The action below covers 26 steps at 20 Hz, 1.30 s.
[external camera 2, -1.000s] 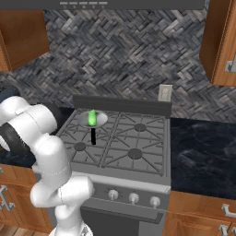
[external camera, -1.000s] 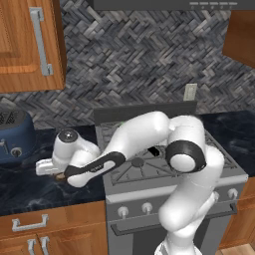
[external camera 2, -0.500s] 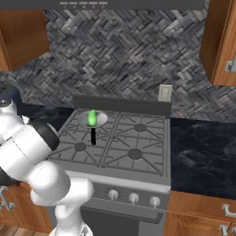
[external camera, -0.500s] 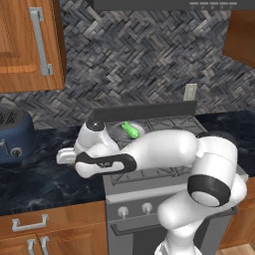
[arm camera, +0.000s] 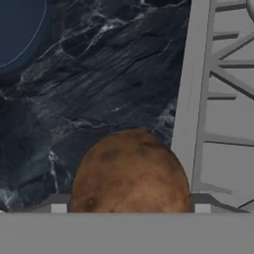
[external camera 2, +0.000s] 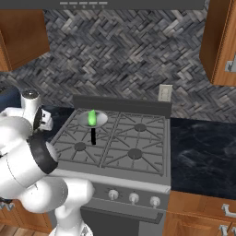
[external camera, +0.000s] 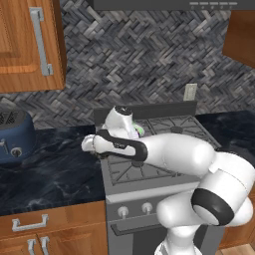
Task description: Put the potato and corn in the pan. Then turn on the rear left burner and set the heat to medium.
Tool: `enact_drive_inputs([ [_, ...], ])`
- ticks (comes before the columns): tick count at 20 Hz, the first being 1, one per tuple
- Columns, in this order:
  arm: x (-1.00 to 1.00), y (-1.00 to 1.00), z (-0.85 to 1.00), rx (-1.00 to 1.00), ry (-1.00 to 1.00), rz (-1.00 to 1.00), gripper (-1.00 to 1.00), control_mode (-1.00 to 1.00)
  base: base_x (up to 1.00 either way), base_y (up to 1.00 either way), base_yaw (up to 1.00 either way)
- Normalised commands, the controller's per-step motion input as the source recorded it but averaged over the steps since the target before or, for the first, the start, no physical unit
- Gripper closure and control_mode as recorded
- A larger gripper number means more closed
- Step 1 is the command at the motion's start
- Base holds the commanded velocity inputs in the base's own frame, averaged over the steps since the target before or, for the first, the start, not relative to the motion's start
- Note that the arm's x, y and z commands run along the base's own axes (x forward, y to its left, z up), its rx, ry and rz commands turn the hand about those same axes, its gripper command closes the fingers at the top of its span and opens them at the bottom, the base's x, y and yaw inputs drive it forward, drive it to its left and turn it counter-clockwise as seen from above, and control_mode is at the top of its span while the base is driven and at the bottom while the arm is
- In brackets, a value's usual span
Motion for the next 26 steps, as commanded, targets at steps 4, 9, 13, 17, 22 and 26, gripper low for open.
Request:
enact_drive_inputs([
  [4,0.47,-0.76,0.12,-0.03,0.07,0.0,1.0,-1.0,0.0,0.0,0.0],
  [9,0.6,-0.77,0.05,-0.08,0.07,0.0,1.0,-1.0,0.0,0.0,0.0],
  [13,0.45,-0.65,0.0,-0.11,0.08,0.0,1.0,-1.0,0.0,0.0,0.0],
  [17,0.26,-0.45,0.01,-0.09,0.05,0.0,1.0,-1.0,0.0,0.0,0.0],
  [22,0.03,0.0,0.01,-0.02,0.01,0.0,1.0,-1.0,0.0,0.0,0.0],
  [26,0.5,0.0,-0.02,-0.1,0.0,0.0,1.0,-1.0,0.0,0.0,0.0],
])
